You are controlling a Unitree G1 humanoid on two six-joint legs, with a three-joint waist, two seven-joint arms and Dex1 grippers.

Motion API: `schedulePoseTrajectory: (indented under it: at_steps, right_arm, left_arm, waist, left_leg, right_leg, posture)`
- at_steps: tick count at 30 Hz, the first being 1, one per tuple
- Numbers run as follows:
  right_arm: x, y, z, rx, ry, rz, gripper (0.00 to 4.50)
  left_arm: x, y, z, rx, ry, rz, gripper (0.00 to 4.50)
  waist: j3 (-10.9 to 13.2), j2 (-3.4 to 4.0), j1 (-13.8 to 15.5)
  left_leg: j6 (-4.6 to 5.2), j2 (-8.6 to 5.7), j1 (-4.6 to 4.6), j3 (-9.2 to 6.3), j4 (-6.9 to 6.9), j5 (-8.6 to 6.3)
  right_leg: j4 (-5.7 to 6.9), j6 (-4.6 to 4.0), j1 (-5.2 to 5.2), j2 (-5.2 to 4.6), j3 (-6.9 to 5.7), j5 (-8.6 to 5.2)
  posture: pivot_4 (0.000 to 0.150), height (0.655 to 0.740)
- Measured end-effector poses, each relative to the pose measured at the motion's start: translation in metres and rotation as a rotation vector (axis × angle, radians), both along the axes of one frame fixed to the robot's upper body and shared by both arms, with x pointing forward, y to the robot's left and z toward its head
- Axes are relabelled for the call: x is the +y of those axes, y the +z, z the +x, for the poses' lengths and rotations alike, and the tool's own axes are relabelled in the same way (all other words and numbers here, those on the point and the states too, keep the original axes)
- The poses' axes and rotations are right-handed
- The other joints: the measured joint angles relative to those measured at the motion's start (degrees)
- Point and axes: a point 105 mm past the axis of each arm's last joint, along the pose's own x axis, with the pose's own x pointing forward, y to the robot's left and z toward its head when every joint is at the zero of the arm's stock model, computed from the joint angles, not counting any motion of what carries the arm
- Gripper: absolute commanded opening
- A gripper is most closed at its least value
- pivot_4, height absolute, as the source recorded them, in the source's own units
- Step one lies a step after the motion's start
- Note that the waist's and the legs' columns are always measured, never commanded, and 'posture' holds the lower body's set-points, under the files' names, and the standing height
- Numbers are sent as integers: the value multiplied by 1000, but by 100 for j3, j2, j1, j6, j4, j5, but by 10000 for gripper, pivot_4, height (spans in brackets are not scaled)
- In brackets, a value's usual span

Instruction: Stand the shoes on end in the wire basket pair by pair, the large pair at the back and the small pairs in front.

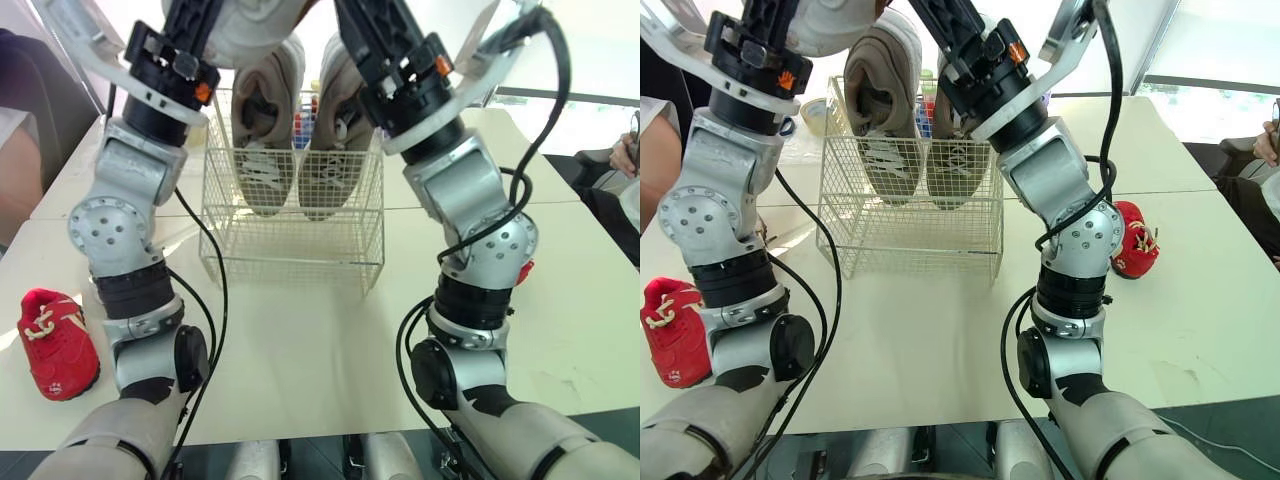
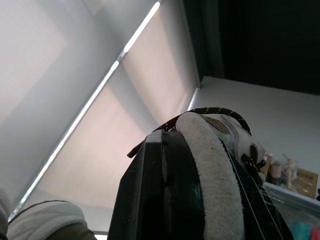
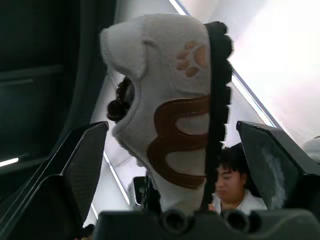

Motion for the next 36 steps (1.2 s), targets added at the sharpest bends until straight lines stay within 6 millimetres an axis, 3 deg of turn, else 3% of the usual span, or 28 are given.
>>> schedulePoseTrajectory:
  at_steps: [8, 11, 15, 18, 19, 23, 28, 32, 34, 36]
  right_arm:
    - [0, 6, 2, -50, -31, 14, 44590]
    - [3, 10, 2, -68, -35, 27, 37046]
    - [4, 11, 1, -82, -27, 40, 16753]
    - [4, 11, 1, -82, -31, 38, 7958]
    - [3, 11, 1, -83, -32, 38, 7958]
    - [1, 12, 1, -105, -43, 3, 7628]
    - [-19, 32, -1, -243, -134, -129, 7628]
    - [-45, 41, -7, -411, -183, -328, 7628]
    - [-56, 34, -4, -471, -191, -461, 7628]
    - [-57, 14, 3, -531, -158, -633, 7628]
  left_arm:
    - [-13, -16, -2, 31, -29, 68, 3495]
    - [-17, -22, 0, 52, -35, 79, 3495]
    - [-17, -20, -2, 38, -30, 82, 3495]
    - [-17, -18, -5, 22, -13, 92, 3495]
    - [-16, -17, -5, 17, -4, 98, 3495]
    - [-11, -19, -6, 10, 70, 186, 21311]
    - [-2, -47, -14, 32, 199, 490, 21311]
    - [12, -100, -33, 122, 227, 893, 21311]
    - [14, -118, -47, 133, 193, 1055, 21311]
    - [13, -126, -64, 114, 141, 1177, 21311]
  waist:
    - [1, 2, -27]
    - [1, 2, -20]
    - [1, 2, -11]
    - [1, 2, -11]
    - [1, 2, -13]
    - [2, 3, -19]
    - [5, 8, -32]
    - [10, 9, -37]
    - [10, 9, -16]
    - [9, 9, -20]
  left_leg:
    - [-1, 7, 2, -3, -4, 0]
    - [-1, 8, 1, -3, -4, 0]
    - [-1, 7, 0, -1, -5, 0]
    - [-1, 6, 0, -1, -5, 0]
    - [-1, 6, 0, -1, -5, 0]
    - [-1, 7, 0, -1, -6, 0]
    - [-1, 7, 0, 1, -17, 0]
    - [-1, 8, -2, 7, -34, -1]
    - [-1, 7, -1, 8, -58, -1]
    - [-1, 5, 2, 18, -72, -1]
  right_leg:
    - [5, 0, -4, 7, 0, 0]
    - [4, 0, -6, 8, -1, -1]
    - [1, 0, -5, 5, 0, -1]
    - [1, 0, -5, 5, 0, -1]
    - [1, 0, -5, 5, 0, -1]
    - [1, 0, -6, 6, 0, -1]
    - [-1, -2, -13, 5, 0, -2]
    - [-29, -4, -17, 5, 1, -4]
    - [-68, -21, -10, 6, 0, -13]
    - [-81, -23, -11, 1, 1, -13]
  posture:
    - [1500, 7400]
    - [1500, 7400]
    - [1500, 7400]
    - [1500, 7400]
    - [1500, 7400]
    - [1500, 7400]
    - [1500, 7400]
    - [1500, 7400]
    - [1500, 7400]
    - [1500, 7400]
